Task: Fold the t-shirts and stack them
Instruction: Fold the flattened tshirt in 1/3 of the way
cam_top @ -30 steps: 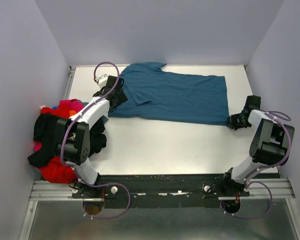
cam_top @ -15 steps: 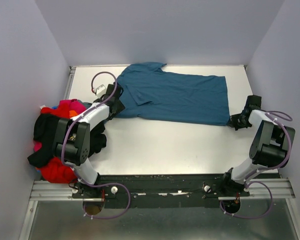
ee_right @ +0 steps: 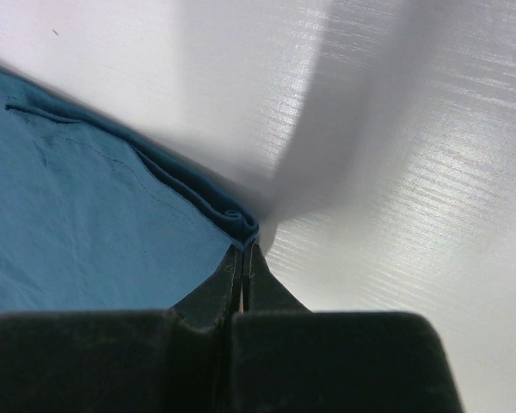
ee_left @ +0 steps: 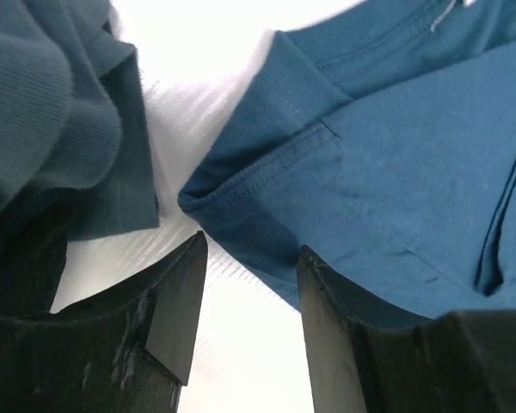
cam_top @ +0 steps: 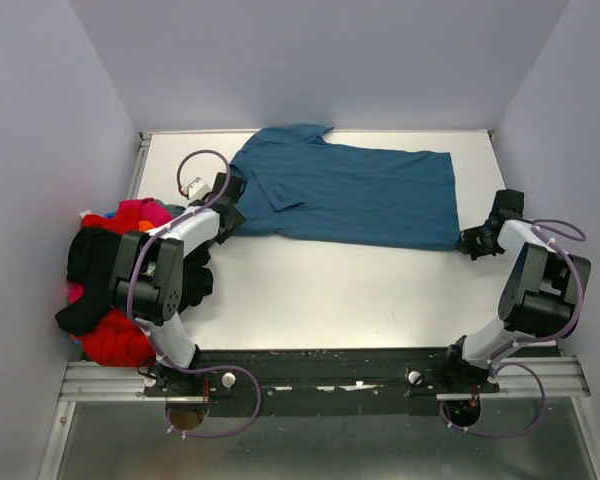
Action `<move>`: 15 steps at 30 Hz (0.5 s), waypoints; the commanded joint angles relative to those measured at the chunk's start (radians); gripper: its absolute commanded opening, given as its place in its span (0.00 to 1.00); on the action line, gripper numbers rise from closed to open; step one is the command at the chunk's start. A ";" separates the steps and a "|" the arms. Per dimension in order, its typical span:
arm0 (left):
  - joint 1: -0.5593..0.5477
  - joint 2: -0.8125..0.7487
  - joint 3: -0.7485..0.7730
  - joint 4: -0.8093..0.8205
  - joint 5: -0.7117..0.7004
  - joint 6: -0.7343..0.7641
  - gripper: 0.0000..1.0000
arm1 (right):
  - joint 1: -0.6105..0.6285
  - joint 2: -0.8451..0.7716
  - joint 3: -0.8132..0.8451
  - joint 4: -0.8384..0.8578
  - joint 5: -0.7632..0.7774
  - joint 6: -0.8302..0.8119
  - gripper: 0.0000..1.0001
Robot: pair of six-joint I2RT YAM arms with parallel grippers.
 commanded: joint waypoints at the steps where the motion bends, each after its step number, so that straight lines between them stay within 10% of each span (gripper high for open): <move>1: 0.016 0.005 -0.007 -0.005 -0.068 -0.075 0.57 | 0.001 0.006 0.008 -0.010 0.018 -0.009 0.01; 9: 0.025 0.051 -0.036 0.032 -0.046 -0.117 0.54 | 0.001 0.005 0.007 -0.010 0.018 -0.011 0.01; 15: 0.030 0.071 -0.064 0.120 -0.048 -0.086 0.26 | 0.000 -0.007 0.007 -0.013 0.018 -0.011 0.01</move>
